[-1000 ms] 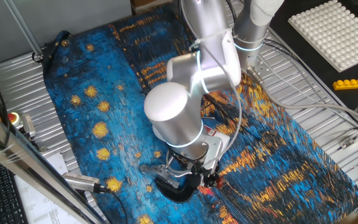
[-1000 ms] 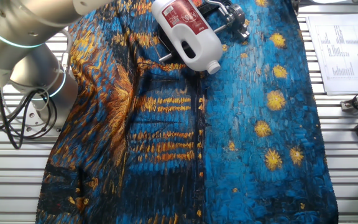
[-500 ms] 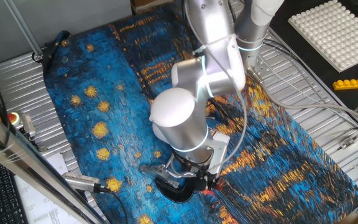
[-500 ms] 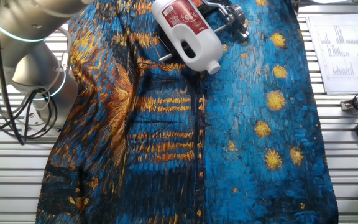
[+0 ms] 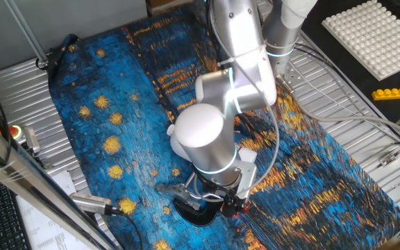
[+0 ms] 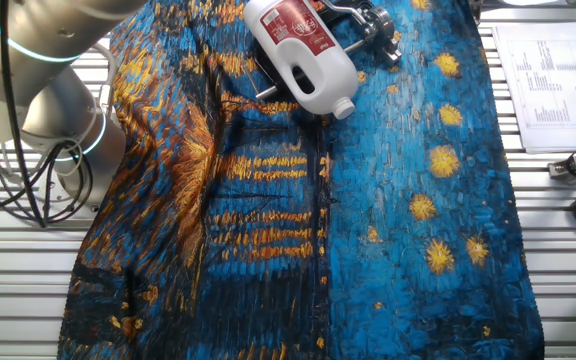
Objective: Push down the lever
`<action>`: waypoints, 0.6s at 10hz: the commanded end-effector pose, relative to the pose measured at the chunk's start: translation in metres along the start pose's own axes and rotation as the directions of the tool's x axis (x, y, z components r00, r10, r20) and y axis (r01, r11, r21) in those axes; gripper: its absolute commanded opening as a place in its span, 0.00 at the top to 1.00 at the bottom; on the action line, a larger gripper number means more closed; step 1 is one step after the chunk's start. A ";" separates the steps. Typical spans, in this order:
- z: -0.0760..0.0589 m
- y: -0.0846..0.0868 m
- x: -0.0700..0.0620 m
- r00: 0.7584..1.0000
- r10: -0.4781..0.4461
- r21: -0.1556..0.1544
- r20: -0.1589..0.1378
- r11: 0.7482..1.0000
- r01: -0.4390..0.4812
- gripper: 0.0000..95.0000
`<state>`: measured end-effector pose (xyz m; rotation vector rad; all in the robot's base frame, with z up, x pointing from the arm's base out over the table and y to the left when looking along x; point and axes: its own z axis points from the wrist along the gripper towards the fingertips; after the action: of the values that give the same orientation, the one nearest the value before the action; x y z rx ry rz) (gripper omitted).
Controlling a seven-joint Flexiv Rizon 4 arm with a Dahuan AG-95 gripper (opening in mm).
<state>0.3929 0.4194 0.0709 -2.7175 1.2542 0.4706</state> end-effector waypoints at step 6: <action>0.019 0.000 0.006 1.000 -0.002 0.011 -0.031 1.000 0.002 1.00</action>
<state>0.3940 0.4195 0.0500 -2.7268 1.2577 0.4164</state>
